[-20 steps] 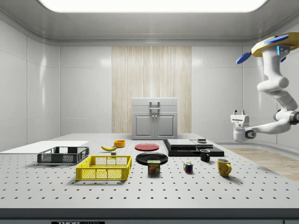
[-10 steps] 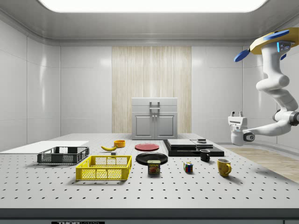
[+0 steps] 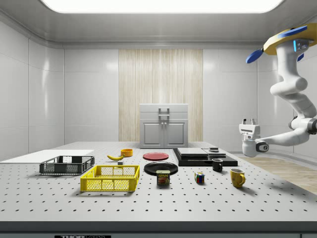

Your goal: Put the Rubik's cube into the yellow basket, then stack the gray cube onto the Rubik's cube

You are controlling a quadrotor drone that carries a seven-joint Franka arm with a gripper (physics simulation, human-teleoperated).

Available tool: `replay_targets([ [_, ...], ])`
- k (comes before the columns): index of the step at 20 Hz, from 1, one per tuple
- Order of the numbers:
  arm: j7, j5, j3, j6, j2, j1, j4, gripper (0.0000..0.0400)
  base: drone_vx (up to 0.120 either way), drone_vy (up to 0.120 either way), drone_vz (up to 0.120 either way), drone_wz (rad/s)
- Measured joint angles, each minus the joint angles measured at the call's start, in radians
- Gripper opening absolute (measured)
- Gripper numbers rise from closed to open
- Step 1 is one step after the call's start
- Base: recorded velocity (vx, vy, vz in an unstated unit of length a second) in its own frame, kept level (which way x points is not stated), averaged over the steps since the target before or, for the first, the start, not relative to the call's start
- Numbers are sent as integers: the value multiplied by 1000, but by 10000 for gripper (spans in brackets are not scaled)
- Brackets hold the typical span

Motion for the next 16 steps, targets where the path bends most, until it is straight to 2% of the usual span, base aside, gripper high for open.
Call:
replay_targets([
  [6, 0, -1, 1, 4, -3, -1, -3, 400, 120, 120, 0, 0],
  [16, 1, -11, 8, 12, -8, -3, -8, 400, 120, 4, 0, 0],
])
